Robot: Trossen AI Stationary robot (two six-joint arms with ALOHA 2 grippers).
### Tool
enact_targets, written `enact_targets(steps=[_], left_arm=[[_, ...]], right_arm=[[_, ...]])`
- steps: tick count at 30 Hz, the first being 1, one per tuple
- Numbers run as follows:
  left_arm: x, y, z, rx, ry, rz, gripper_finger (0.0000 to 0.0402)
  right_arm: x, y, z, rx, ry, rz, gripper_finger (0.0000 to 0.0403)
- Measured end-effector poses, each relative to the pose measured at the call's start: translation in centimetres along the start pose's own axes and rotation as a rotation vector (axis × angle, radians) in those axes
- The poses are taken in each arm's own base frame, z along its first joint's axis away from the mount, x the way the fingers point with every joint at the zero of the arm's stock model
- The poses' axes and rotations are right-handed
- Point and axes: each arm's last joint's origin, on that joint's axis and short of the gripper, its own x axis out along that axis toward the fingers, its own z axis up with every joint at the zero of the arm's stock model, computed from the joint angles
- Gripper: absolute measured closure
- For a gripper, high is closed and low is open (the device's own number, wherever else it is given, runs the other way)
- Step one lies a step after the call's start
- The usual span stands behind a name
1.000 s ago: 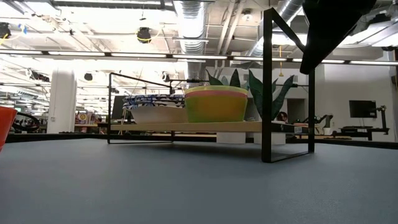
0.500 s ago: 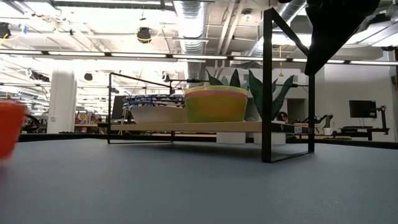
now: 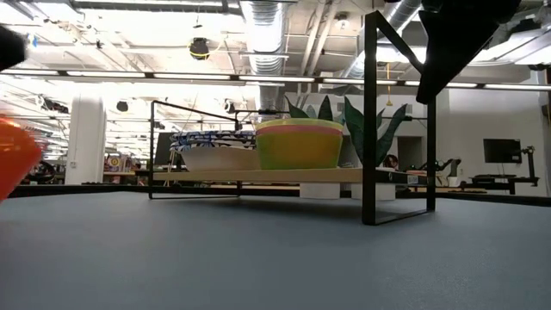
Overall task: Place and stack bowls onto a shelf
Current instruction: Stack the orange bowl on top of the yellow bowl on the shelf
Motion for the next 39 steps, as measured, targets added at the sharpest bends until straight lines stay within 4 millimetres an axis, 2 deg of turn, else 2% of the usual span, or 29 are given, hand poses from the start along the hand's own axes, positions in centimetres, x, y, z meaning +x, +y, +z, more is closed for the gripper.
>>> enact_targets(steps=[5, 10, 18, 23, 26, 30, 34, 39], left_arm=[[-4.2, 1.9, 1.4, -0.044, -0.081, -0.042, 0.0401], [-9.2, 4.3, 2.7, -0.068, -0.248, -0.097, 0.0401], [-18.3, 8.1, 3.4, -0.22, -0.733, -0.214, 0.0401], [-22.2, 9.5, 2.5, -0.282, -0.965, -0.235, 0.0401], [-23.1, 10.0, 2.2, -0.298, -1.031, -0.232, 0.0401], [-23.4, 10.4, 2.9, -0.293, -1.082, -0.236, 0.0401], [-22.7, 10.8, 4.7, -0.245, -1.095, -0.255, 0.0402], [-20.9, 12.2, 7.2, -0.212, -1.055, -0.287, 0.0402]], right_arm=[[0.0, 0.0, 0.1, 0.003, -0.031, -0.014, 0.0372], [0.0, 0.0, 0.2, 0.029, -0.054, -0.022, 0.0372], [0.0, 0.1, 0.3, 0.041, -0.065, -0.008, 0.0372], [0.0, 0.2, 0.3, 0.045, -0.08, -0.009, 0.0372], [0.0, 0.2, 0.4, 0.05, -0.093, -0.012, 0.0372], [0.1, 0.1, 0.6, 0.055, -0.094, -0.014, 0.0372], [0.1, 0.1, 0.6, 0.052, -0.108, -0.021, 0.0372], [0.2, 0.0, 0.8, 0.053, -0.107, -0.024, 0.0372]])
